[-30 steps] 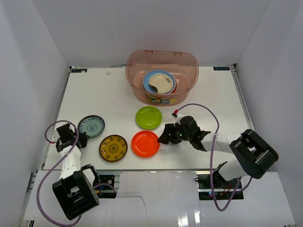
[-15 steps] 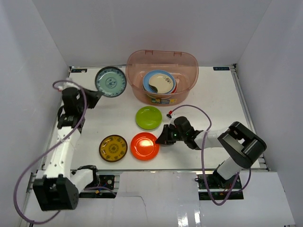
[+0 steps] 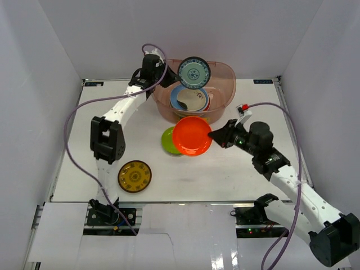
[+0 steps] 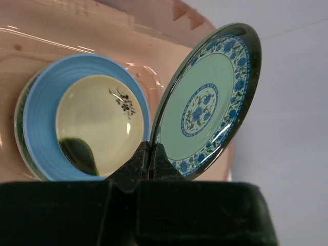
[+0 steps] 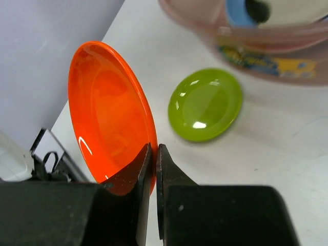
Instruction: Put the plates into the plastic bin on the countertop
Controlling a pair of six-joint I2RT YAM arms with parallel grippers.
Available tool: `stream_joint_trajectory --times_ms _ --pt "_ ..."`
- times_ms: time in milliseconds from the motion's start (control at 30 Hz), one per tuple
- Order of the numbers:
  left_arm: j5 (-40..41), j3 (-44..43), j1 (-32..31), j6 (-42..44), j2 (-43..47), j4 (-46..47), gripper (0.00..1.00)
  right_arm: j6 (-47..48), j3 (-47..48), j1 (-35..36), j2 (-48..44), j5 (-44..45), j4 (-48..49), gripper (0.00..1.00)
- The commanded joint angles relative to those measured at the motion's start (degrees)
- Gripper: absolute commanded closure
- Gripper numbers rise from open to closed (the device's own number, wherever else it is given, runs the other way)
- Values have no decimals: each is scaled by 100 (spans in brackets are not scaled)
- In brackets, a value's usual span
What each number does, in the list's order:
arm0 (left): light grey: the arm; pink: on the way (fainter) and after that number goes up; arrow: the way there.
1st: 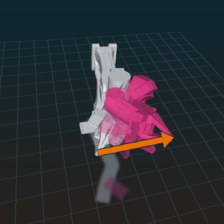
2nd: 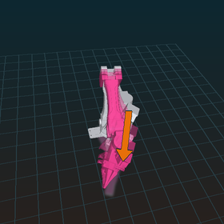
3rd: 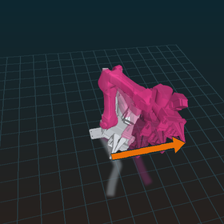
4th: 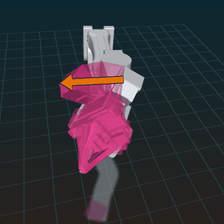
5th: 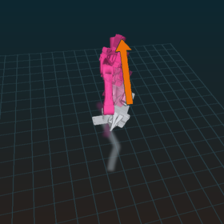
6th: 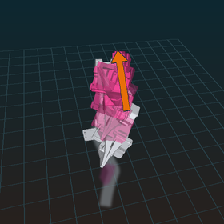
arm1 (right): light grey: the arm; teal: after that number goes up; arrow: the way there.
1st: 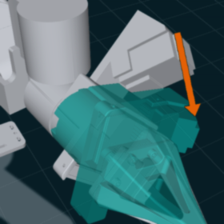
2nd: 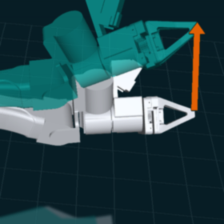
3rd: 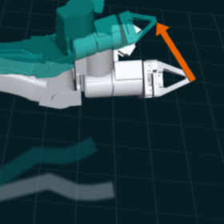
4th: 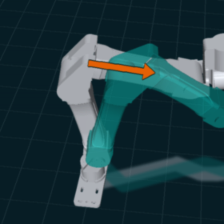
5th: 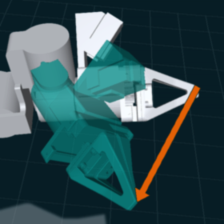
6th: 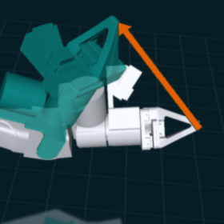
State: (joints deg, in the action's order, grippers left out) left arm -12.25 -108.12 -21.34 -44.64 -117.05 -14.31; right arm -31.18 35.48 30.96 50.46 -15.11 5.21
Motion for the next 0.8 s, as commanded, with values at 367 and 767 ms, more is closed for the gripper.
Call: stream_joint_trajectory --times_ms 367,767 --pt "-314 -2179 69 930 -751 -995 14 147 2292 -1803 2001 18 182 92" --pt "574 3007 183 1459 3169 -995 4 340 5037 -1787 5420 255 -205 92"
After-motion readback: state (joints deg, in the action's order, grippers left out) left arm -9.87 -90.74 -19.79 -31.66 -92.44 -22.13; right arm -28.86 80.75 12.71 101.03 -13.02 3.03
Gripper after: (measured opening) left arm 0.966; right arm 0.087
